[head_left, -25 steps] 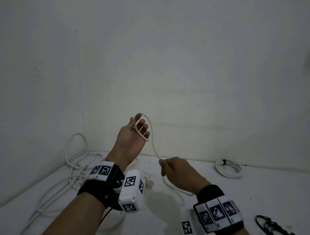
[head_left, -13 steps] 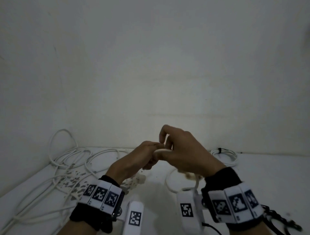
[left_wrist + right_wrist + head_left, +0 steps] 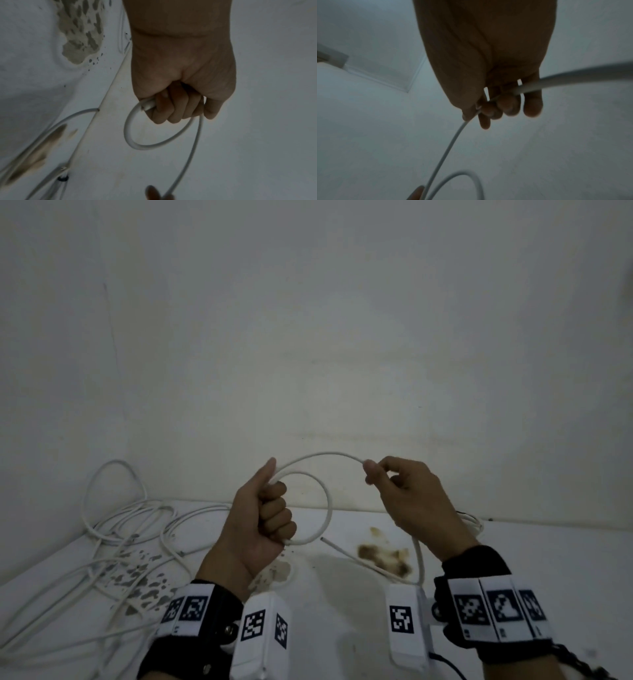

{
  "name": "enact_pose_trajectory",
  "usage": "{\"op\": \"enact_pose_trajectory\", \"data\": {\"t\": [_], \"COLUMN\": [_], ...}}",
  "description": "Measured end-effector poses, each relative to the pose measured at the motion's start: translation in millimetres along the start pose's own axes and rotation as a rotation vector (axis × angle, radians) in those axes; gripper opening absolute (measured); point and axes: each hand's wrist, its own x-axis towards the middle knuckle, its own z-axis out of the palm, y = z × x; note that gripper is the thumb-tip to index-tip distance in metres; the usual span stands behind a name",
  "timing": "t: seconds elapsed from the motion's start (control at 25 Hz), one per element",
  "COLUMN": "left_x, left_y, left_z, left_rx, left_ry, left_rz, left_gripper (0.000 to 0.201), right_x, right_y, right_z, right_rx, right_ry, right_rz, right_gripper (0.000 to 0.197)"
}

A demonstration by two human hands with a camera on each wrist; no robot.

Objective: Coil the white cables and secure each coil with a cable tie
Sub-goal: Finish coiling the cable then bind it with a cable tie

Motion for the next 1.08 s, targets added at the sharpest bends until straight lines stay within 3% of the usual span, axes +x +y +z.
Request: {"op": "enact_pose_trajectory", "data": {"t": [0.16, 0.24, 0.32, 0.4, 0.48, 0.64, 0.76, 0.88, 1.0, 1.08], "left_x": [2.3, 1.8, 1.8, 1.8, 0.7, 1.6, 3.4, 5.2, 6.8, 5.9], "left_y": [17.2, 22.1, 24.3, 23.4, 21.4, 21.0, 20.6, 22.4, 26.6, 29.0], "left_z": [-16.9, -21.4, -22.5, -20.2, -16.0, -14.2, -14.8, -16.8, -23.0, -22.0], "left_rx": [-0.128, -0.097, -0.047, 0.006, 0.03, 0.039, 0.066, 0.118, 0.149, 0.122], "left_ry": [0.04, 0.07, 0.085, 0.063, 0.024, -0.04, -0.011, 0.105, 0.218, 0.218], "left_rz": [0.06, 0.084, 0.093, 0.072, 0.034, -0.016, -0.032, 0.018, 0.068, 0.067], "left_gripper": [0.055, 0.057, 0.055, 0.052, 0.051, 0.052, 0.054, 0.057, 0.06, 0.06], "right_x": [-5.3, -7.8, -6.6, -4.0, -1.7, -0.7, -2.7, -0.6, -1.1, -7.0], "right_y": [18.8, 20.9, 15.8, 8.1, 2.1, -1.3, -1.9, -4.4, -11.0, -17.7], "right_z": [2.6, 5.8, 12.4, 18.1, 21.0, 20.1, 21.8, 20.2, 8.2, -1.0], "right_rx": [0.191, 0.216, 0.181, 0.107, 0.17, 0.299, 0.378, 0.438, 0.585, 0.542], "right_ry": [-0.297, -0.377, -0.252, 0.034, 0.226, 0.327, 0.344, 0.225, -0.074, -0.303], "right_rz": [0.265, 0.308, 0.279, 0.235, 0.236, 0.296, 0.318, 0.32, 0.287, 0.199], "right_gripper": [0.049, 0.053, 0.052, 0.051, 0.05, 0.048, 0.046, 0.042, 0.036, 0.033]}}
